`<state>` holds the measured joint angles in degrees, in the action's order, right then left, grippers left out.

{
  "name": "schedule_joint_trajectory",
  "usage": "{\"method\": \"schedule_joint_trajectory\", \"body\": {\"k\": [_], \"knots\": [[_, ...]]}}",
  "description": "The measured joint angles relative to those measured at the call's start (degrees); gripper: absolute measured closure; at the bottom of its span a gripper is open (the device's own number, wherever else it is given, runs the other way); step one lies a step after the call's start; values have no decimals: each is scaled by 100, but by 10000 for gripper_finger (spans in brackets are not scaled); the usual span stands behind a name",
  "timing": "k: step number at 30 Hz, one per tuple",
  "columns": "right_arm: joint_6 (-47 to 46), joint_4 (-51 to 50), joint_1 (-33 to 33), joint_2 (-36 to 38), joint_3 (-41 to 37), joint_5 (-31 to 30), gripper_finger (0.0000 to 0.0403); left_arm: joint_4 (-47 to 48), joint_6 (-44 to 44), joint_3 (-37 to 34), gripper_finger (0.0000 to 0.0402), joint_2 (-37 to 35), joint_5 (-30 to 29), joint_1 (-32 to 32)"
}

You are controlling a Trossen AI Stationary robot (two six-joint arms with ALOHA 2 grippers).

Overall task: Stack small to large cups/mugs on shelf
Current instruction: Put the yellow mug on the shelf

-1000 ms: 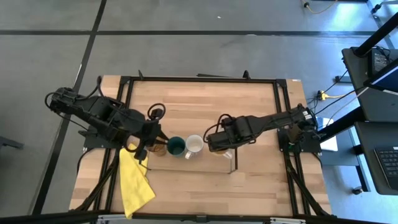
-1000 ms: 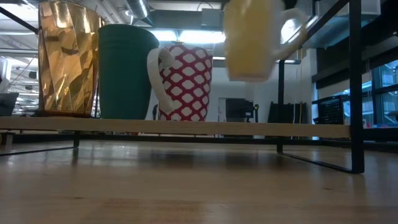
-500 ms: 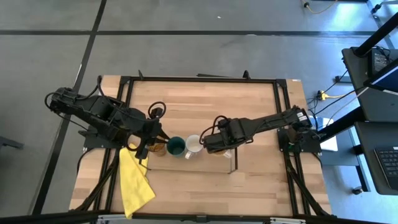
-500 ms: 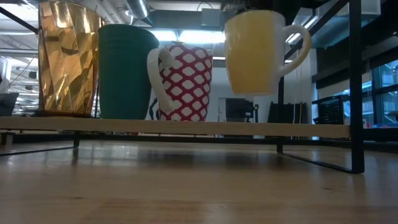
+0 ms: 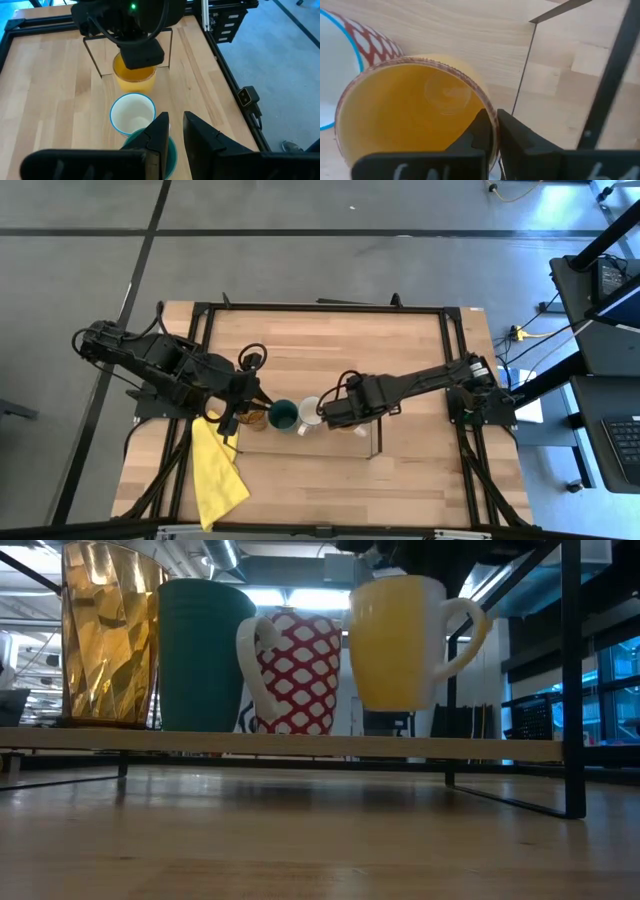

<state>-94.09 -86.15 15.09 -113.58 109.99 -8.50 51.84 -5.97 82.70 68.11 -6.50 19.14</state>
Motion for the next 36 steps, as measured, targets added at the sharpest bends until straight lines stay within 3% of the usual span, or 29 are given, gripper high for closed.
{"method": "schedule_joint_trajectory", "body": {"k": [36], "knots": [[-312, 84, 4, 4, -460, -10, 363, 312, 8, 0, 350, 1, 173, 0]]}}
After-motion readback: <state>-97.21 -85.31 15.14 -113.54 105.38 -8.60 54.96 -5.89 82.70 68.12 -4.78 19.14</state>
